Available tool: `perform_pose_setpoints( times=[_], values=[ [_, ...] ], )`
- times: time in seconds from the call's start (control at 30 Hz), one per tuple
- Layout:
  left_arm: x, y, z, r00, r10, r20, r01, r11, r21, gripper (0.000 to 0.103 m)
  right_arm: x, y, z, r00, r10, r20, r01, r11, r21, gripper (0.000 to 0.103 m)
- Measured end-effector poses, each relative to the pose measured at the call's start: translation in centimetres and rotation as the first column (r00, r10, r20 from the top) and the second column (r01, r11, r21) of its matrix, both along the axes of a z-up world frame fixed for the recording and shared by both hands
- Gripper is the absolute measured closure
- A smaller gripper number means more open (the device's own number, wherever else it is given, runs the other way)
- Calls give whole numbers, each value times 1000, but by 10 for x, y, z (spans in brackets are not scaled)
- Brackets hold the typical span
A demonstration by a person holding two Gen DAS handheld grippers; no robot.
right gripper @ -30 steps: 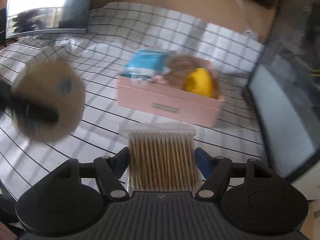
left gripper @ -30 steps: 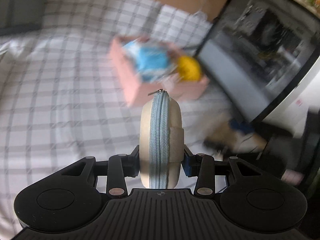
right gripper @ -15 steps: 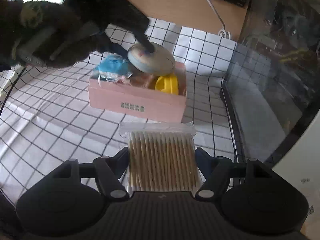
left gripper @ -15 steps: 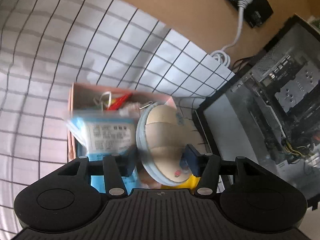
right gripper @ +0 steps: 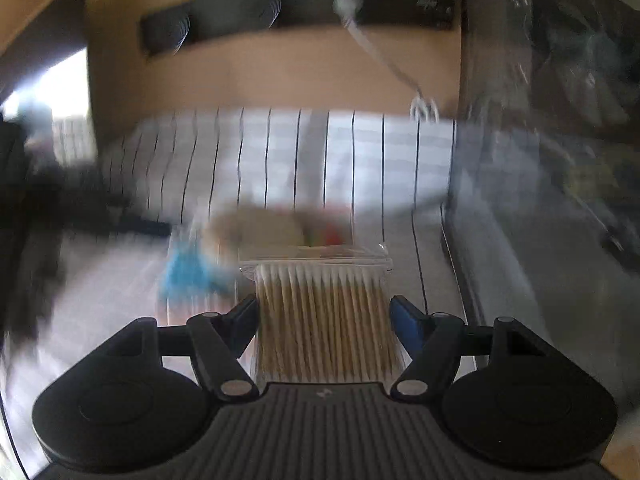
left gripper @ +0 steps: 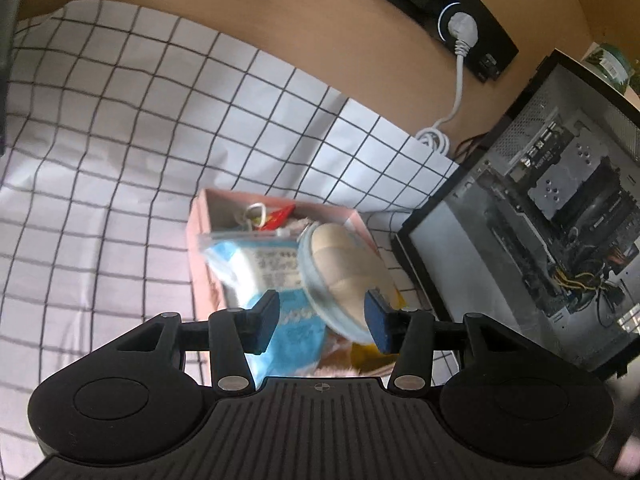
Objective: Organize soft objects
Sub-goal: 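Place the beige case into the box with the left tool, then lower the cotton swab pack into the box and open the right tool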
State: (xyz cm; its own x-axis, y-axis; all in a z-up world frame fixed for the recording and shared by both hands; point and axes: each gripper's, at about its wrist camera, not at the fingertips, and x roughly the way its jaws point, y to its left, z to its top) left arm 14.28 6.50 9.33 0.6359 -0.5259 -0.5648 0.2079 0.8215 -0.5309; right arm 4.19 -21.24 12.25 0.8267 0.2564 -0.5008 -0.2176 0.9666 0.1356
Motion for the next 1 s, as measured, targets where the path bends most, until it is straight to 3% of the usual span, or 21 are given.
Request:
perform_pose_setpoints(
  times=[0.1, 0.23, 0.33, 0.4, 0.5, 0.6, 0.67, 0.83, 0.9, 1.0],
  values=[
    [-15, 7, -3, 1000, 13, -11, -13, 1000, -8, 52, 54, 6, 26, 1000, -7, 4, 6, 994, 107, 32],
    [-37, 9, -14, 1000, -3, -29, 2, 999, -32, 52, 130, 21, 27, 998, -30, -57, 39, 987, 158, 32],
    [-55, 6, -19, 999, -40, -33, 41, 999, 10, 52, 175, 33, 0, 981, -26, -193, 66, 978, 200, 33],
    [-67, 2, -22, 996, -77, -34, 79, 995, 53, 52, 197, 39, -26, 947, -18, -320, 100, 965, 242, 34],
    [-82, -3, -30, 991, -123, -47, 127, 987, 98, 52, 193, 53, -43, 940, -18, -341, 119, 953, 279, 34],
    [-86, -1, -41, 987, -137, -79, 144, 985, 96, 52, 182, 66, -42, 960, -61, -273, 116, 974, 193, 33],
    [-87, 3, -46, 988, -122, -97, 131, 987, 94, 52, 179, 65, -41, 963, -66, -260, 110, 981, 160, 24],
    [-90, 12, -44, 991, -95, -90, 103, 991, 87, 52, 169, 32, -29, 965, -17, -261, 81, 968, 236, 22],
    [-92, 13, -45, 992, -91, -91, 99, 992, 79, 52, 151, 23, -20, 978, 2, -209, 49, 970, 239, 20],
    [-94, 11, -46, 991, -93, -96, 99, 993, 67, 52, 115, 26, -5, 994, 39, -105, -22, 987, 158, 20]
  ],
)
